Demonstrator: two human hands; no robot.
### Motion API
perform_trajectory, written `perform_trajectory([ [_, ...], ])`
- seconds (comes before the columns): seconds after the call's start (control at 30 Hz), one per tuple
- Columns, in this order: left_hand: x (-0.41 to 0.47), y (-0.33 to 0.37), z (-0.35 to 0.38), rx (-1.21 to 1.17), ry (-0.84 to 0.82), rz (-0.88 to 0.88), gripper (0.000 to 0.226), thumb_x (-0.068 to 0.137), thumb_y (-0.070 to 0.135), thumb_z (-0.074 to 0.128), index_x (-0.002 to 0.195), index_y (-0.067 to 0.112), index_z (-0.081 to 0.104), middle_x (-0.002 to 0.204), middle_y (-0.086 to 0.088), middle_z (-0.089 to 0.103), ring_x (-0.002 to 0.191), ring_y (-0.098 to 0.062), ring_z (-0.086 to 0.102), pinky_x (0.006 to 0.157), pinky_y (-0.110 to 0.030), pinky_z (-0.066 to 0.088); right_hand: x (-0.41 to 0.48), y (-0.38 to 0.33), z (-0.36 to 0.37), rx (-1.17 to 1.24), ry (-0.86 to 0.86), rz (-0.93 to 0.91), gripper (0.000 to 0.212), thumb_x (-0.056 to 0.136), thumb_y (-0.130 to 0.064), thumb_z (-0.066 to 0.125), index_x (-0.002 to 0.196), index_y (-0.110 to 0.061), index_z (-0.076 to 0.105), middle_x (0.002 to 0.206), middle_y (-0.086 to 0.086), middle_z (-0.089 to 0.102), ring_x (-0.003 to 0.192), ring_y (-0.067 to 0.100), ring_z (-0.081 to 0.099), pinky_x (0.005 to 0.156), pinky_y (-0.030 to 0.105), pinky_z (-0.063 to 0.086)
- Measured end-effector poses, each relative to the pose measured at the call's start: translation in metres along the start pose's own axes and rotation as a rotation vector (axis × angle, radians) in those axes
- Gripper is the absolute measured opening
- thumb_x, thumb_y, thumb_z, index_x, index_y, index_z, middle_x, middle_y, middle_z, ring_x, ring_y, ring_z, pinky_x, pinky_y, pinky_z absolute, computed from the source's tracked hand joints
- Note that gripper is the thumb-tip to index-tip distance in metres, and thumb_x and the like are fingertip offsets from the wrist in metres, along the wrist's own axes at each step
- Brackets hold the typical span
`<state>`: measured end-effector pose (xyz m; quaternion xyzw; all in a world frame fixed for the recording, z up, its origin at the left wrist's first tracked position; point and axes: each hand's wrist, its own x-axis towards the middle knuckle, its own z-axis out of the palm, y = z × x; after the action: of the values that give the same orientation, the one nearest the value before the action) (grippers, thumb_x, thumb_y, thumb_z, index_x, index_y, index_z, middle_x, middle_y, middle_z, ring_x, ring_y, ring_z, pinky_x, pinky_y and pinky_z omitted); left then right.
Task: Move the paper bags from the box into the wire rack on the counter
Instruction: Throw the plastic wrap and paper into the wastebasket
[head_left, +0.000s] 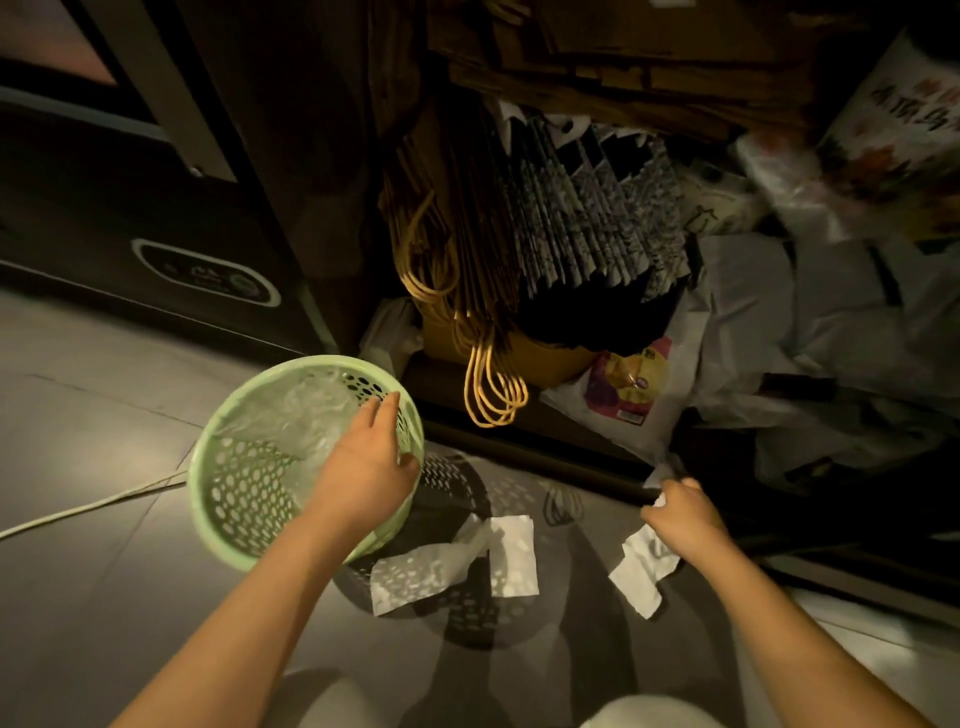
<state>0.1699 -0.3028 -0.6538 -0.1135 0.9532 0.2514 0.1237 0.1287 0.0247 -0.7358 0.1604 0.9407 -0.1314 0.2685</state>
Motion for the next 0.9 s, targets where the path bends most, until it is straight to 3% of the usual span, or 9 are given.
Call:
perform_trajectory([
  [0.13, -0.002, -0.003, -0.007, -0.011, 0.005, 0.047, 0.076, 0.091, 0.022, 0.057, 0.153, 0.016, 0.013, 0.158, -0.004, 0.017, 0.142, -0.022, 0.025, 0.113, -0.031, 0.024, -0.016, -0.034, -0.004, 0.16, -0.017, -0.209, 0.043, 0.093, -0.017, 0.06, 0.133, -0.004, 0.055, 0.135, 0.012, 0.052, 0.12, 0.028, 0.053, 0.09, 0.027, 0.041],
  [0.3, -0.008, -0.011, -0.014, 0.027, -0.036, 0.161, 0.072, 0.09, 0.021, 0.058, 0.152, 0.019, 0.02, 0.156, -0.001, 0.022, 0.139, -0.02, 0.03, 0.111, -0.028, 0.027, -0.058, -0.098, -0.023, 0.434, -0.157, -0.416, 0.02, 0.092, -0.011, 0.061, 0.108, -0.017, 0.072, 0.108, -0.003, 0.069, 0.108, 0.02, 0.063, 0.089, 0.028, 0.047],
  [0.43, -0.013, -0.018, -0.022, -0.021, -0.08, 0.239, 0.071, 0.09, 0.026, 0.061, 0.15, 0.025, 0.023, 0.155, 0.003, 0.024, 0.138, -0.017, 0.031, 0.111, -0.026, 0.026, -0.099, -0.146, -0.032, 0.565, -0.353, -0.544, 0.027, 0.092, -0.006, 0.059, 0.096, -0.027, 0.075, 0.106, 0.001, 0.072, 0.105, 0.024, 0.063, 0.089, 0.031, 0.051],
  [0.53, -0.018, -0.024, -0.028, -0.06, -0.091, 0.278, 0.077, 0.087, 0.031, 0.066, 0.15, 0.024, 0.023, 0.153, 0.004, 0.027, 0.136, -0.015, 0.034, 0.109, -0.025, 0.028, -0.117, -0.174, -0.028, 0.678, -0.452, -0.598, 0.03, 0.092, 0.001, 0.056, 0.098, -0.022, 0.075, 0.107, -0.006, 0.072, 0.102, 0.008, 0.065, 0.083, 0.016, 0.052],
  [0.63, -0.025, -0.035, -0.035, -0.149, -0.059, 0.263, 0.084, 0.084, 0.026, 0.07, 0.151, 0.027, 0.02, 0.148, 0.004, 0.036, 0.125, -0.016, 0.047, 0.102, -0.027, 0.038, -0.124, -0.198, -0.017, 0.771, -0.481, -0.612, 0.033, 0.092, 0.003, 0.055, 0.097, -0.022, 0.075, 0.109, -0.004, 0.072, 0.103, 0.015, 0.065, 0.086, 0.023, 0.051],
  [0.77, -0.033, -0.057, -0.045, -0.165, 0.094, 0.252, 0.059, 0.085, 0.017, 0.067, 0.14, 0.025, 0.045, 0.134, 0.003, 0.052, 0.116, -0.016, 0.053, 0.094, -0.024, 0.04, -0.13, -0.219, 0.005, 0.814, -0.527, -0.631, 0.037, 0.09, 0.006, 0.055, 0.099, -0.025, 0.072, 0.116, 0.002, 0.068, 0.095, 0.012, 0.063, 0.074, 0.021, 0.052],
  [0.83, -0.036, -0.068, -0.05, -0.162, 0.182, 0.227, 0.041, 0.089, 0.016, 0.062, 0.13, 0.021, 0.057, 0.123, 0.002, 0.061, 0.109, -0.017, 0.057, 0.087, -0.023, 0.04, -0.132, -0.225, 0.015, 0.839, -0.554, -0.637, 0.039, 0.089, 0.009, 0.056, 0.1, -0.026, 0.07, 0.122, 0.006, 0.063, 0.096, 0.014, 0.065, 0.074, 0.022, 0.054],
  [0.9, -0.036, -0.078, -0.053, -0.142, 0.227, 0.16, 0.037, 0.09, 0.015, 0.061, 0.127, 0.019, 0.059, 0.12, 0.0, 0.063, 0.108, -0.018, 0.058, 0.086, -0.022, 0.038, -0.131, -0.225, 0.019, 0.851, -0.559, -0.641, 0.039, 0.088, 0.009, 0.057, 0.099, -0.026, 0.07, 0.124, 0.006, 0.062, 0.1, 0.018, 0.067, 0.077, 0.024, 0.056],
])
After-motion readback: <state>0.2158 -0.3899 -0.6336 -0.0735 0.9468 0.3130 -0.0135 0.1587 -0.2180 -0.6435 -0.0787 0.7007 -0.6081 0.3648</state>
